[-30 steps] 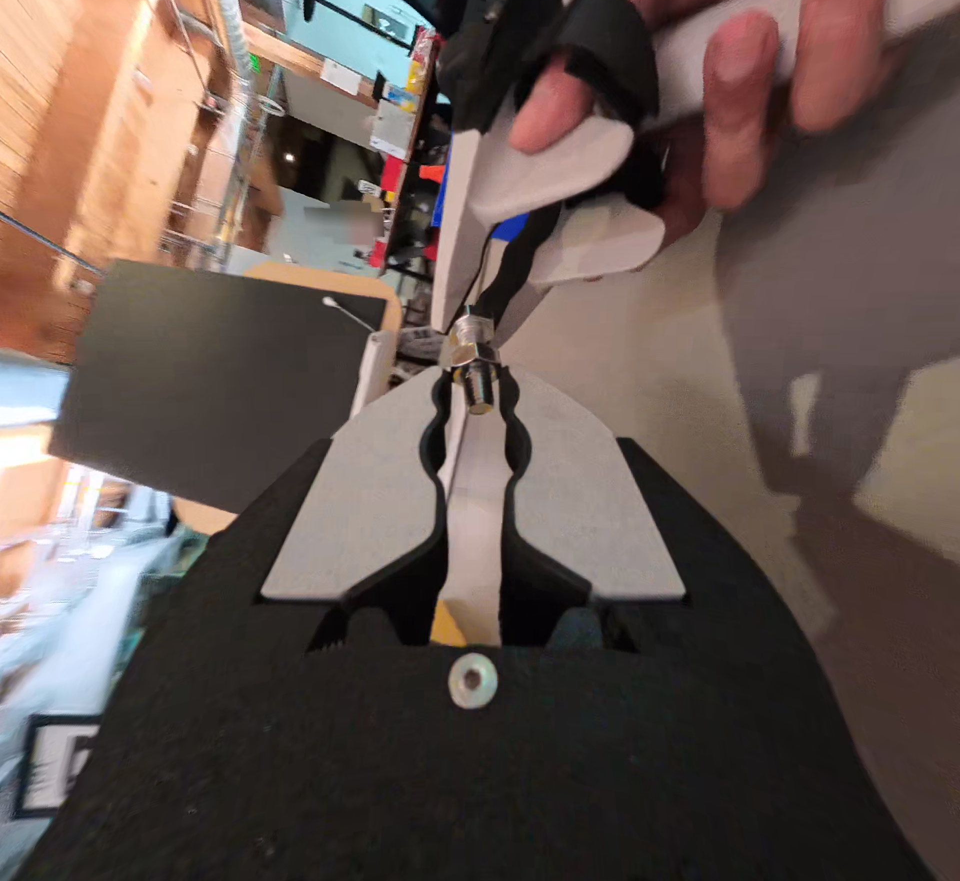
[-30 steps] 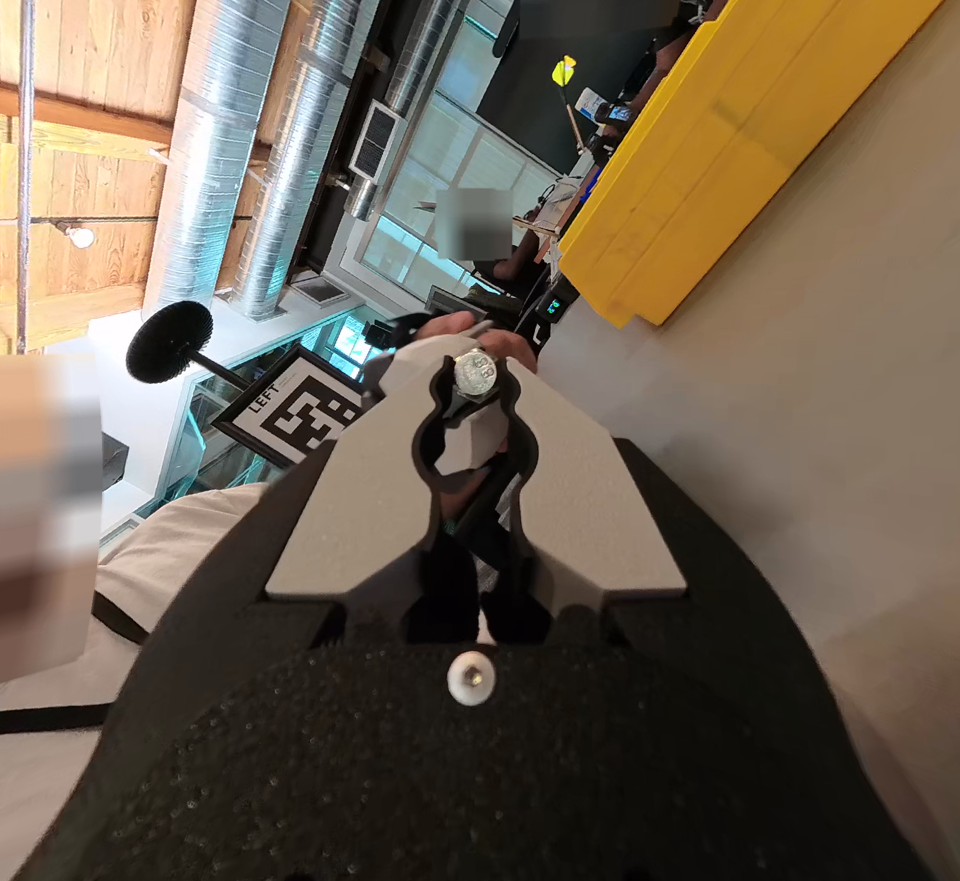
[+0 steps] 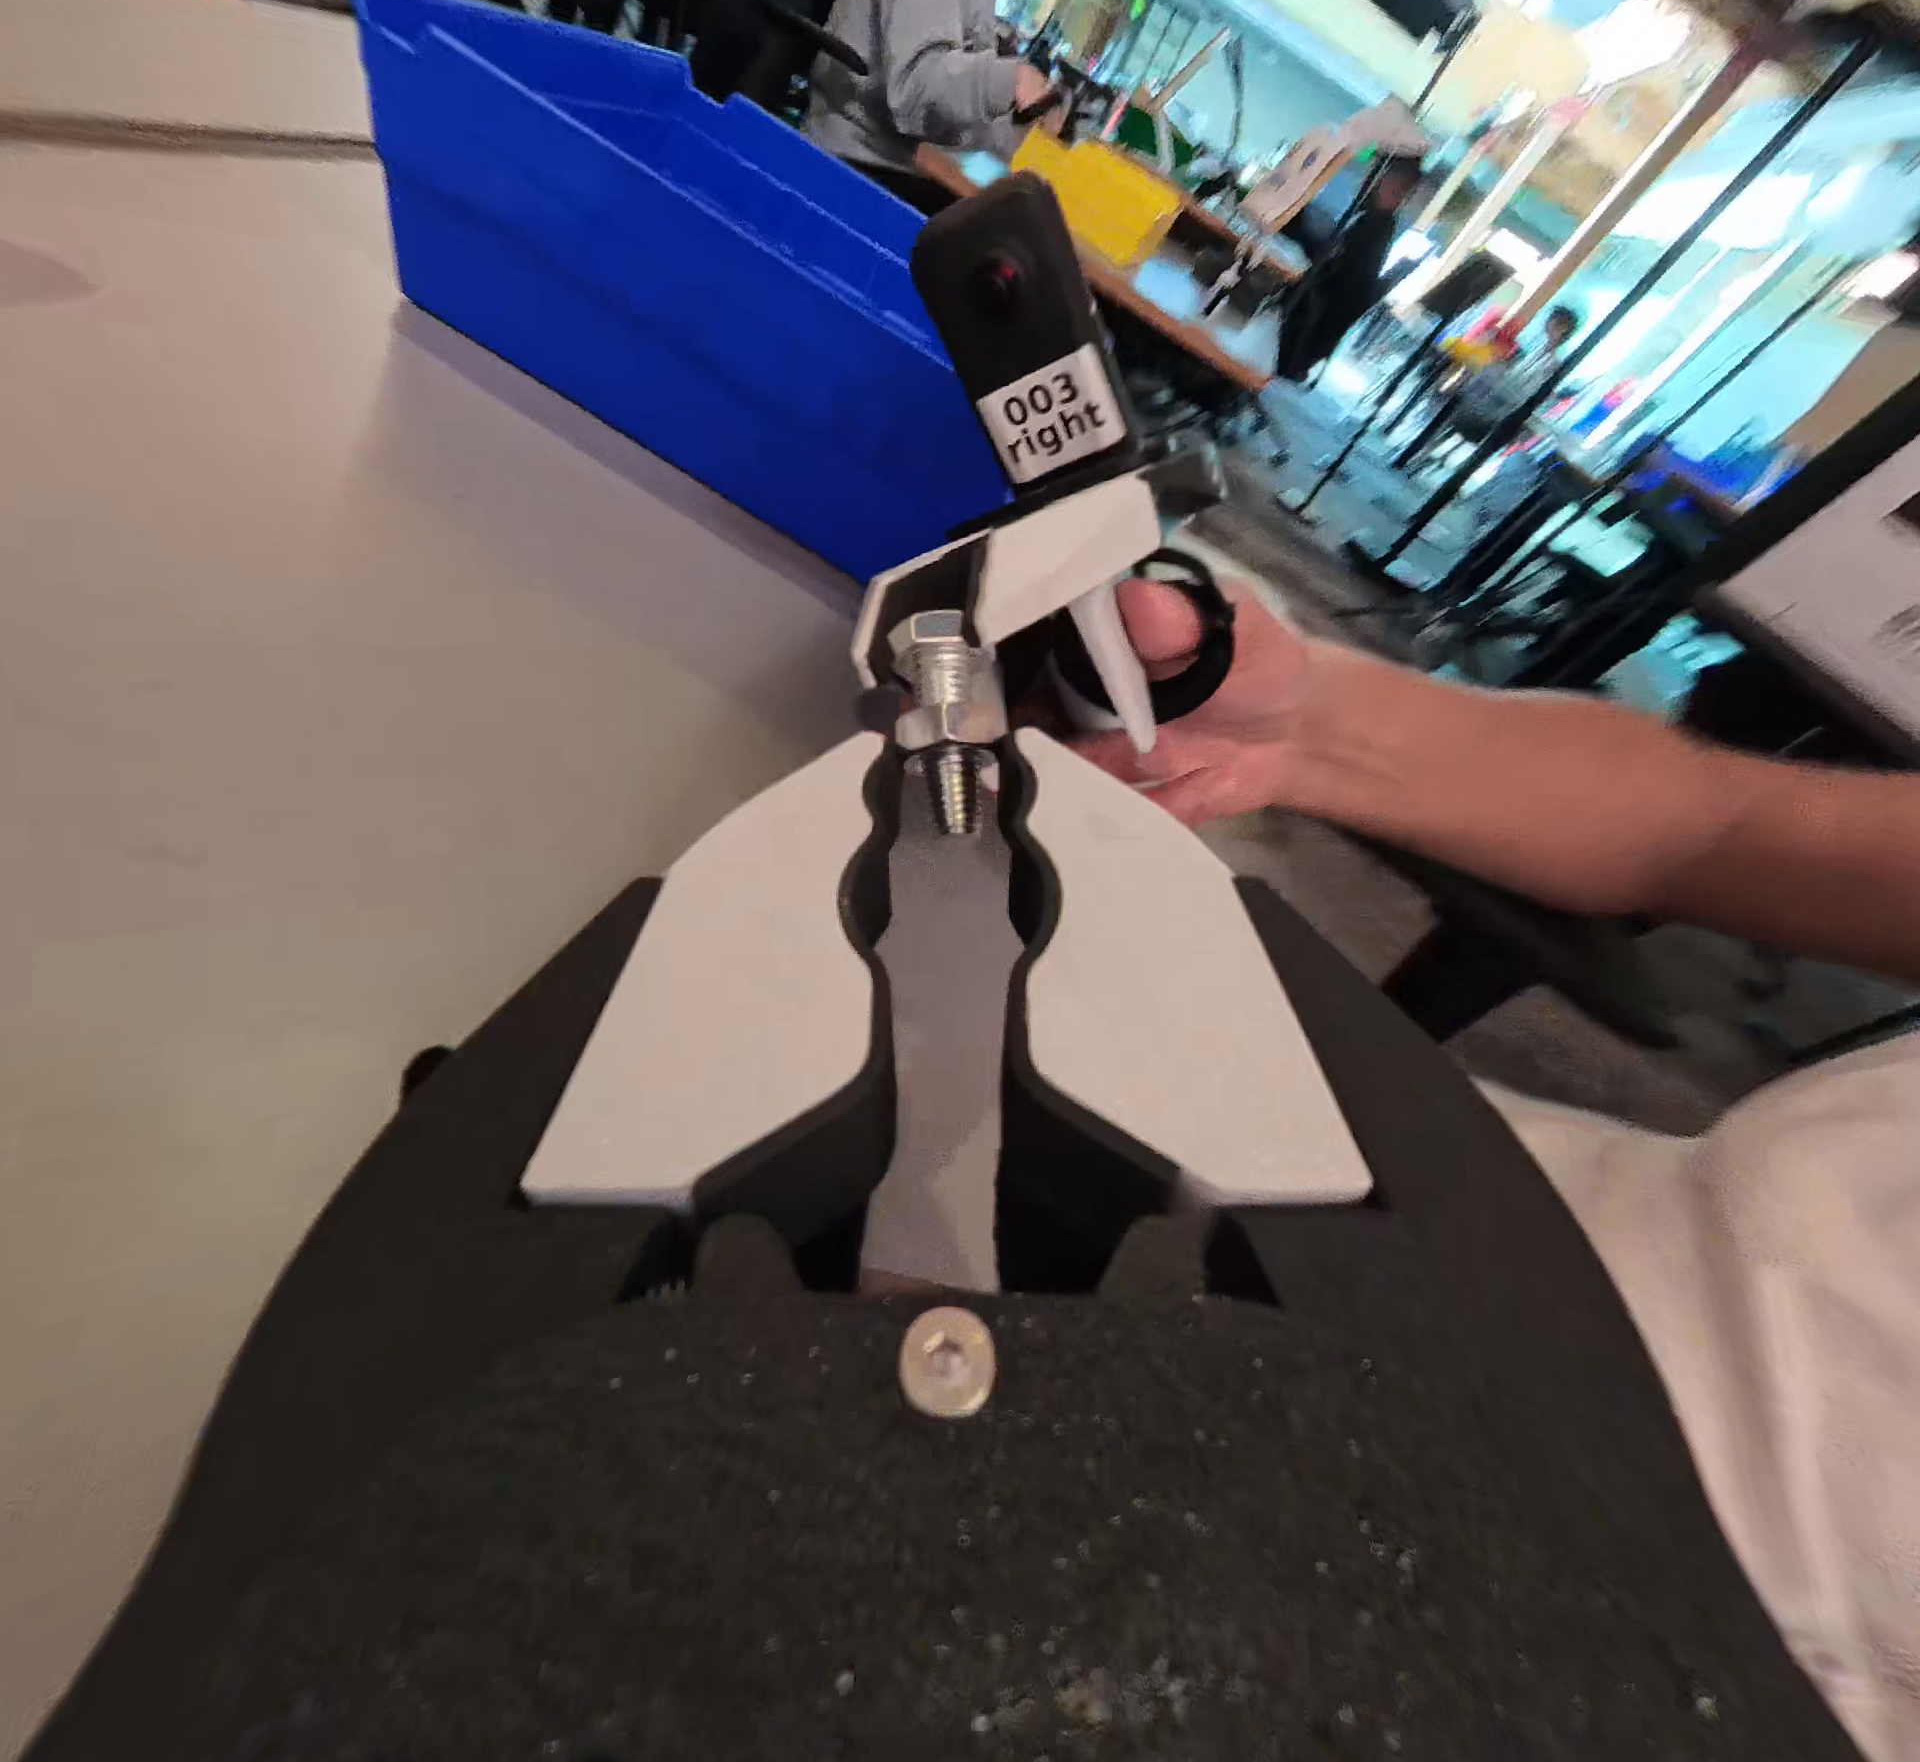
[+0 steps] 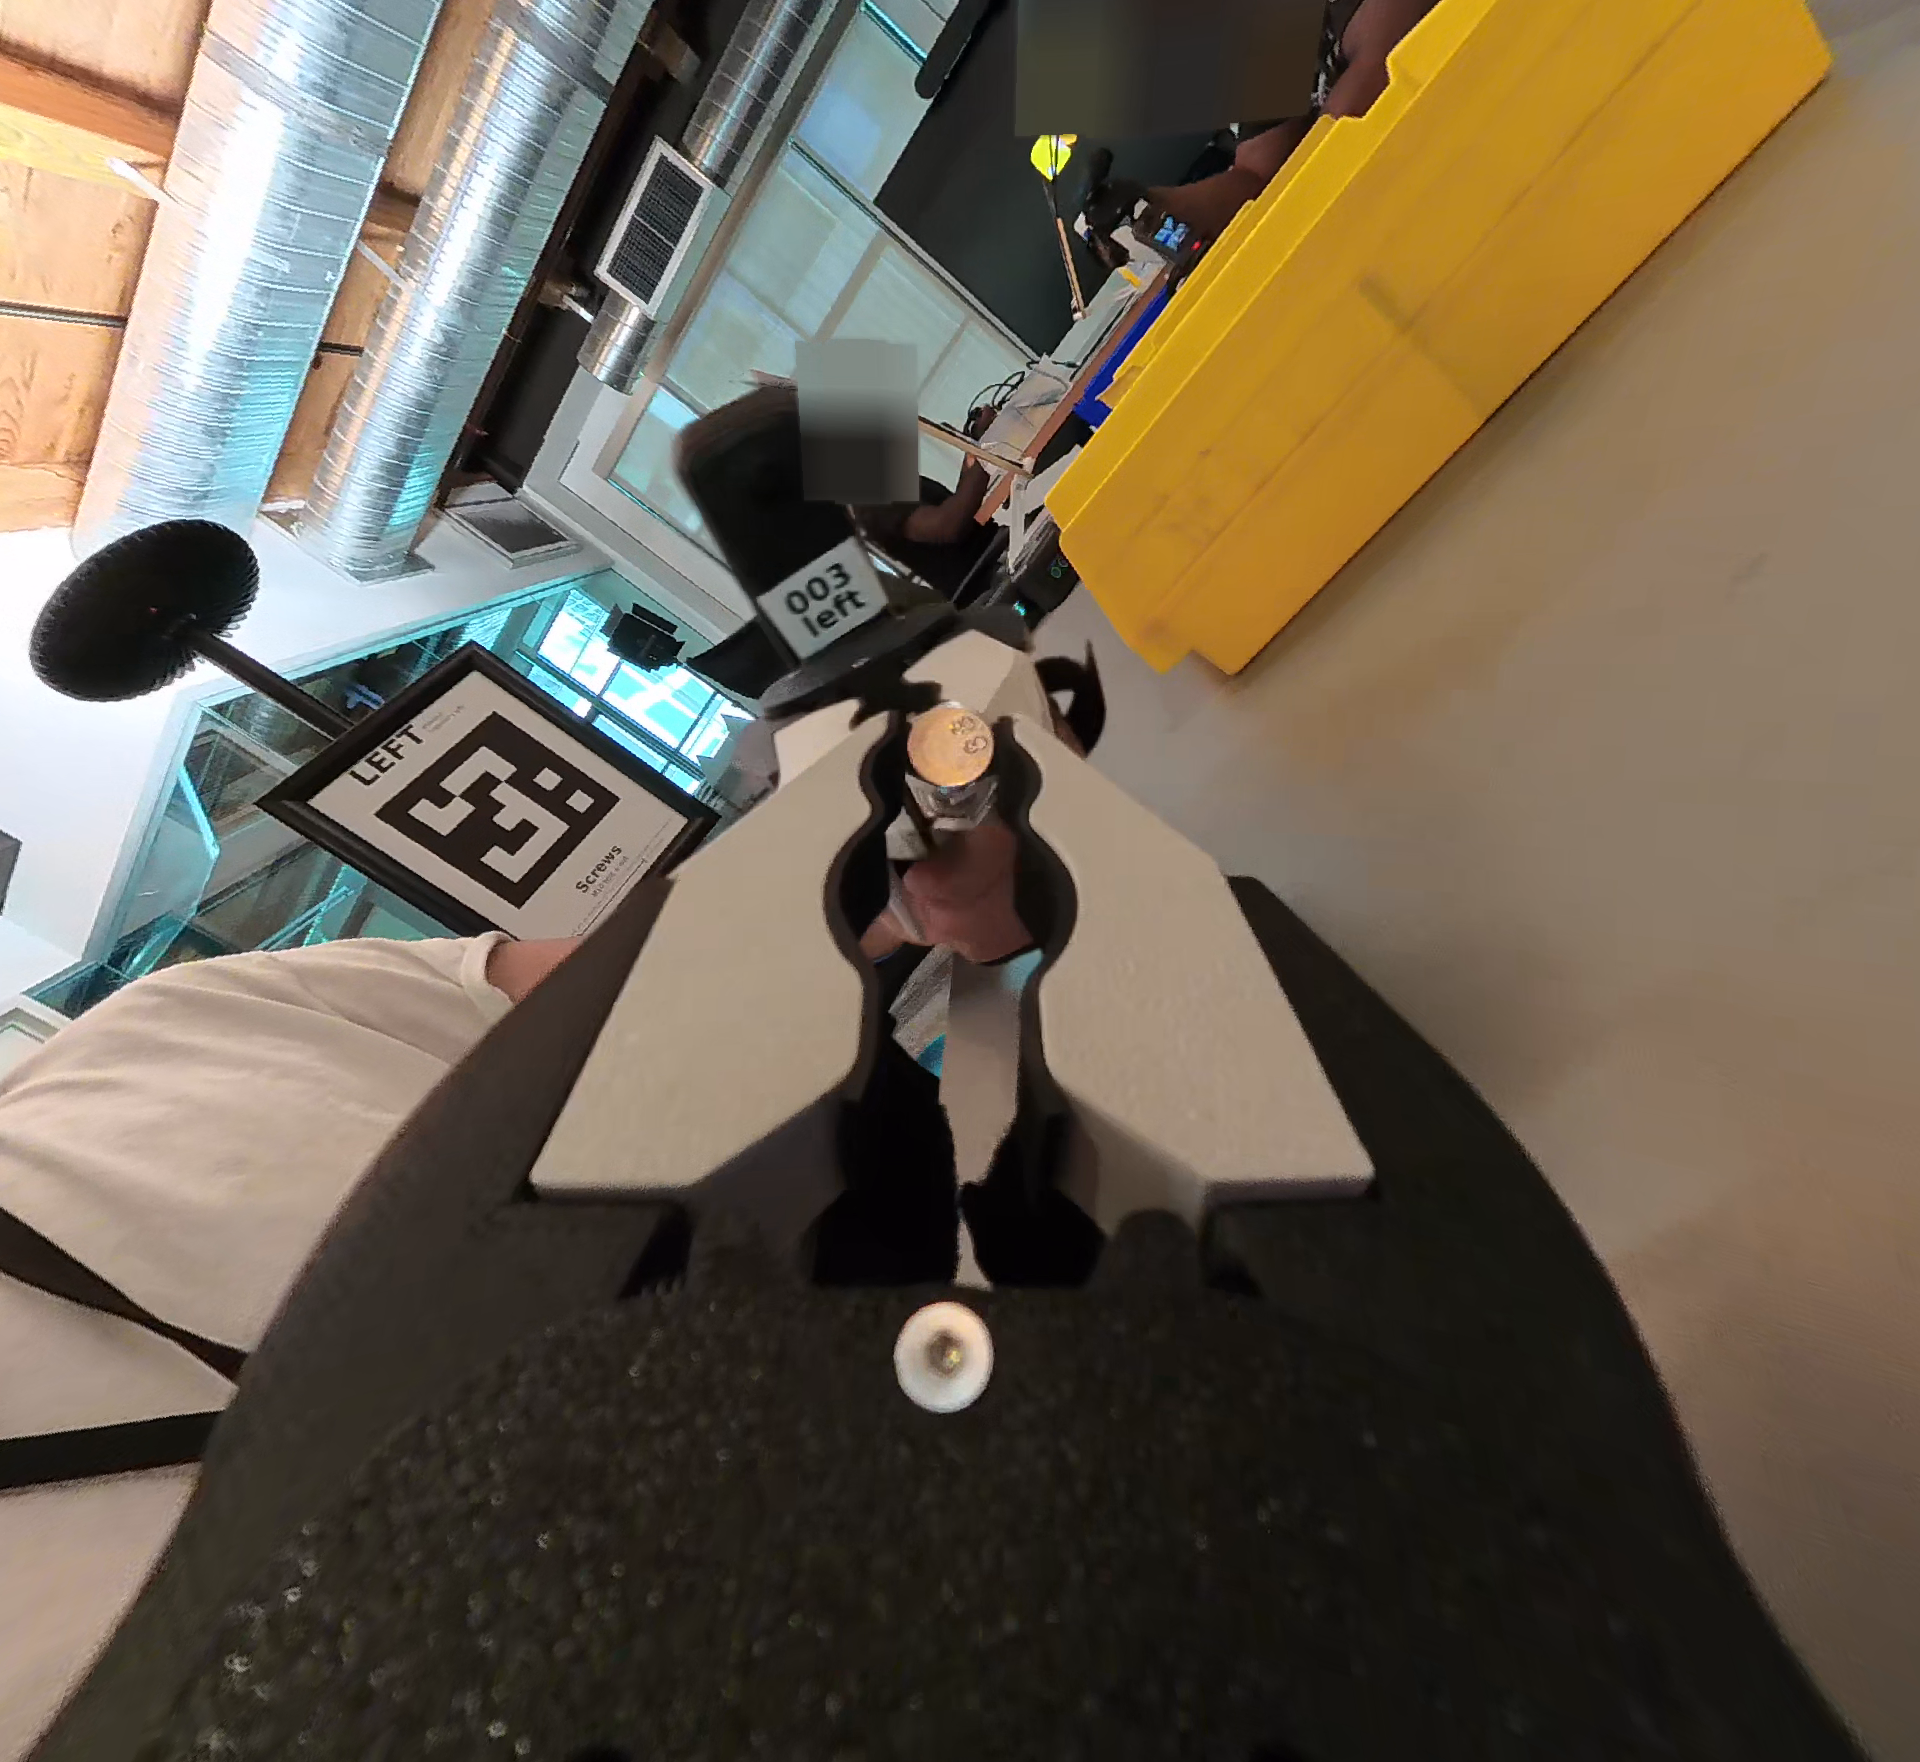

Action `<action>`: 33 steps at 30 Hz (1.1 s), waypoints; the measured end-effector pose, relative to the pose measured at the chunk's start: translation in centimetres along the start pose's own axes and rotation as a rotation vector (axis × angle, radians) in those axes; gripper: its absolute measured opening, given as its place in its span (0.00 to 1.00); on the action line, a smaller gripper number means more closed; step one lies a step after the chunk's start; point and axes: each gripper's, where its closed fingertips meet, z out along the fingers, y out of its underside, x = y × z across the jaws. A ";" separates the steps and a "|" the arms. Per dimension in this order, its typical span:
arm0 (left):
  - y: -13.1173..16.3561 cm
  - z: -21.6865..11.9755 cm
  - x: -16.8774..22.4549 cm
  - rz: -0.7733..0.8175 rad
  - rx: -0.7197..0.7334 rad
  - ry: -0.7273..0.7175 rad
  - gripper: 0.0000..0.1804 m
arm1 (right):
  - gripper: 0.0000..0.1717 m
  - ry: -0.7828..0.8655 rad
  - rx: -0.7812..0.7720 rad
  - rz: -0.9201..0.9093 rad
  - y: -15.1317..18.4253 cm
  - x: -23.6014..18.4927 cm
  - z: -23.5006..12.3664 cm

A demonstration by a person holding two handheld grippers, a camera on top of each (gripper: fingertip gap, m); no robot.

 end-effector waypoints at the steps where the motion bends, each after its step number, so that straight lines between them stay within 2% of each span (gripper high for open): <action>1: 0.0 0.0 -0.1 0.080 -0.016 -0.042 0.09 | 0.10 0.000 0.000 0.004 0.0 0.0 0.0; 6: -0.2 -0.4 -1.0 0.699 -0.110 -0.374 0.10 | 0.10 -0.013 0.003 0.022 0.0 0.0 0.1; 11: -0.6 -0.6 -1.3 1.199 -0.188 -0.616 0.10 | 0.10 -0.028 0.004 0.046 0.1 0.0 0.0; 13: -0.7 -0.7 -1.4 1.359 -0.220 -0.688 0.10 | 0.10 -0.029 0.005 0.049 0.1 0.0 0.0; 15: -0.7 -0.7 -1.5 1.436 -0.246 -0.732 0.10 | 0.10 -0.025 0.006 0.052 0.0 0.1 0.0; 17: -0.4 -0.4 -1.3 1.372 -0.237 -0.716 0.13 | 0.10 -0.024 0.009 0.056 0.0 0.2 -0.1; 20: 0.0 -0.1 -0.9 1.105 -0.202 -0.624 0.18 | 0.09 -0.021 0.014 0.053 -0.2 0.2 -0.2; 23: 0.0 -0.1 -0.7 0.722 -0.140 -0.508 0.23 | 0.10 -0.016 0.023 0.047 -0.4 0.2 -0.4; 26: -0.3 0.0 -0.5 0.287 -0.055 -0.337 0.26 | 0.10 -0.021 0.037 0.055 -0.7 0.2 -0.6; 29: -0.3 0.0 -0.6 -0.061 0.005 -0.149 0.27 | 0.10 -0.026 0.033 0.065 -0.6 0.2 -0.5; 31: -0.2 0.0 -0.6 -0.210 0.023 -0.046 0.26 | 0.10 -0.028 0.020 0.059 -0.3 0.1 -0.4; 33: -0.3 0.1 -0.4 -0.279 0.035 0.020 0.24 | 0.10 -0.032 0.006 0.055 -0.1 0.0 -0.2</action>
